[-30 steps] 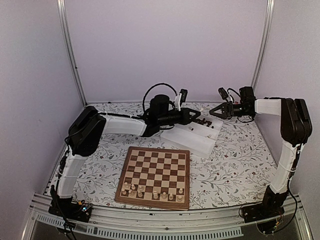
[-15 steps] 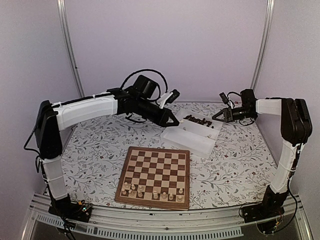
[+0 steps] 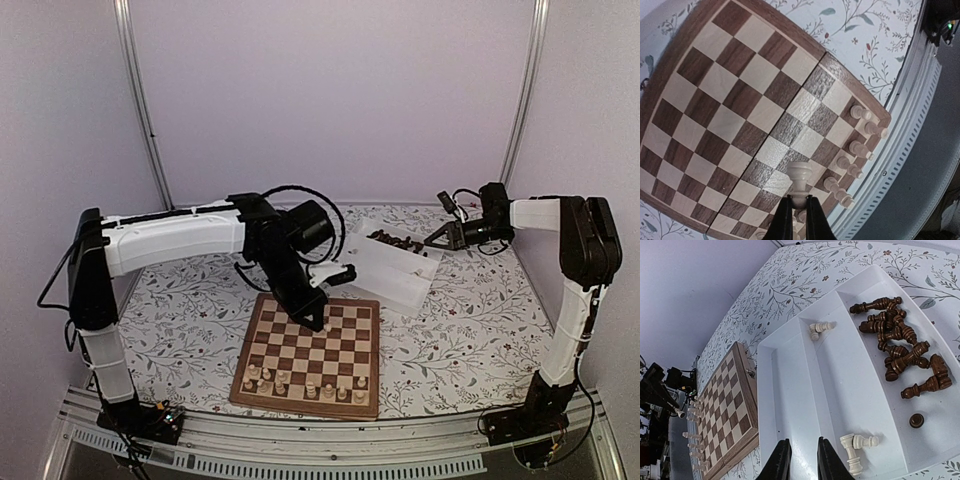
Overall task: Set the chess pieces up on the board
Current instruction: Place the chess piece on the chessboard.
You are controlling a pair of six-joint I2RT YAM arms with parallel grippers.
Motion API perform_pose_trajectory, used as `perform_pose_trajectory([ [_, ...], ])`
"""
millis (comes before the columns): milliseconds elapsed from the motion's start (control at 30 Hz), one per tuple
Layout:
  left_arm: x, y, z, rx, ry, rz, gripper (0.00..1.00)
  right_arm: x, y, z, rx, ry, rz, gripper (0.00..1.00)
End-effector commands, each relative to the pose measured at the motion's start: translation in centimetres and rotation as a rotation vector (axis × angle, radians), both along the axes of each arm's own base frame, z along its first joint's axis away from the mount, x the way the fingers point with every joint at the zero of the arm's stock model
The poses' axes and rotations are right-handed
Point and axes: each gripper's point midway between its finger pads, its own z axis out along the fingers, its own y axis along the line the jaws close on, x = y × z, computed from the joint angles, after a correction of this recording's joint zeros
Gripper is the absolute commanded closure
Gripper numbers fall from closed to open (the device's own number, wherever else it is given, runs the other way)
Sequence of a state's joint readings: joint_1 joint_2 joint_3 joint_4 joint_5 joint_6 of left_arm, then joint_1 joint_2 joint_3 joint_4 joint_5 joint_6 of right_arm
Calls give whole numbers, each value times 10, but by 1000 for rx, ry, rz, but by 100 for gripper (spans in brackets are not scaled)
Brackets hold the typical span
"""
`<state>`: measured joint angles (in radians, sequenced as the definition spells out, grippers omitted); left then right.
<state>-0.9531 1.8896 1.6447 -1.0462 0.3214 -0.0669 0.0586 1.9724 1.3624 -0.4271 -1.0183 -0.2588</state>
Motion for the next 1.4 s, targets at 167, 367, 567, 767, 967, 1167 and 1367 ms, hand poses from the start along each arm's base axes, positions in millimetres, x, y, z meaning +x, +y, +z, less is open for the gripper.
perform_pose_trajectory([
  [167,-54,30,-35,218,104,-53,100,-3,-1,6,-7,-23,14,79],
  [367,-75,49,-51,315,150,-43,100,-5,-1,9,0,-23,20,79],
  [567,-90,61,-61,384,178,-38,100,-6,0,13,9,-28,26,78],
  [767,-90,68,-72,443,171,-32,100,-7,1,15,14,-28,29,78],
  [967,-84,52,-70,415,156,-45,100,-8,1,16,15,-30,30,78],
  [1167,-84,45,-74,413,159,-54,99,-9,1,17,19,-28,34,78],
  [1367,-86,43,-76,415,164,-57,96,-10,2,17,22,-27,38,78],
])
